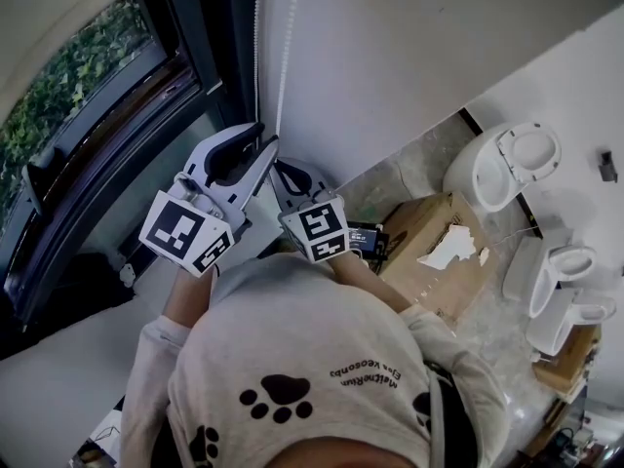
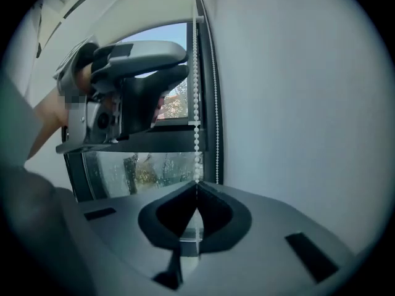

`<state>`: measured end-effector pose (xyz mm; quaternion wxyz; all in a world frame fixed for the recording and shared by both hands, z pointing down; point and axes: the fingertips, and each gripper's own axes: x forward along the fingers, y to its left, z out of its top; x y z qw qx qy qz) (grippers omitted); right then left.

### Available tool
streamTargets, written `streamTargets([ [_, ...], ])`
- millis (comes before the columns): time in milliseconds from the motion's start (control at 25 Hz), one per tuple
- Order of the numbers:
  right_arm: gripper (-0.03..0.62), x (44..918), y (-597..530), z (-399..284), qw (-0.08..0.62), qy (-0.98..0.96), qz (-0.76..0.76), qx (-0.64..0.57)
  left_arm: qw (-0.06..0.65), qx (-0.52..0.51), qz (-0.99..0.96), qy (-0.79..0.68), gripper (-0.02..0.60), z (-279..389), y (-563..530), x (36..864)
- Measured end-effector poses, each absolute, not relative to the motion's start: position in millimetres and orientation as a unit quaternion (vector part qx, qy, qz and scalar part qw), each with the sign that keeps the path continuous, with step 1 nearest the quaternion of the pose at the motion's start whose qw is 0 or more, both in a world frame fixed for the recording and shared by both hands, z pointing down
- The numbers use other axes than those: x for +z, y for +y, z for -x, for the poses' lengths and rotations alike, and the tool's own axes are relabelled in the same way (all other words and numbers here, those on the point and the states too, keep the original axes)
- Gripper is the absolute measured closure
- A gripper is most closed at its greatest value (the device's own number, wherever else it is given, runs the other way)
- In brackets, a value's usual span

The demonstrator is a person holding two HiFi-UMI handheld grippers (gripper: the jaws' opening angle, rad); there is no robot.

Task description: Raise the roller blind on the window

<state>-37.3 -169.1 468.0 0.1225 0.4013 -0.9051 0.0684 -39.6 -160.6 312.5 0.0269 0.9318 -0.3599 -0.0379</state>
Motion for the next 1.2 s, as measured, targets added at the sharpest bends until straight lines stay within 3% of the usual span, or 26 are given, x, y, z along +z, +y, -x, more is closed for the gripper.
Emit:
streamTargets([
  [280, 0.585, 470, -166, 43, 0.122, -0.908, -0.395, 0.064, 0.000, -0.043, -0.941, -0.336, 0.502, 26, -172, 269],
  [440, 0.585, 470, -167, 41, 0.120, -0.907, -0.398, 0.063, -0.009, -0.032, -0.939, -0.341, 0.558, 23, -176, 262],
  [1200, 0.585, 510, -165, 36, 0.124, -0.906, -0.394, 0.088, 0.032, -0.045, -0.932, -0.359, 0.561, 23, -170, 307],
])
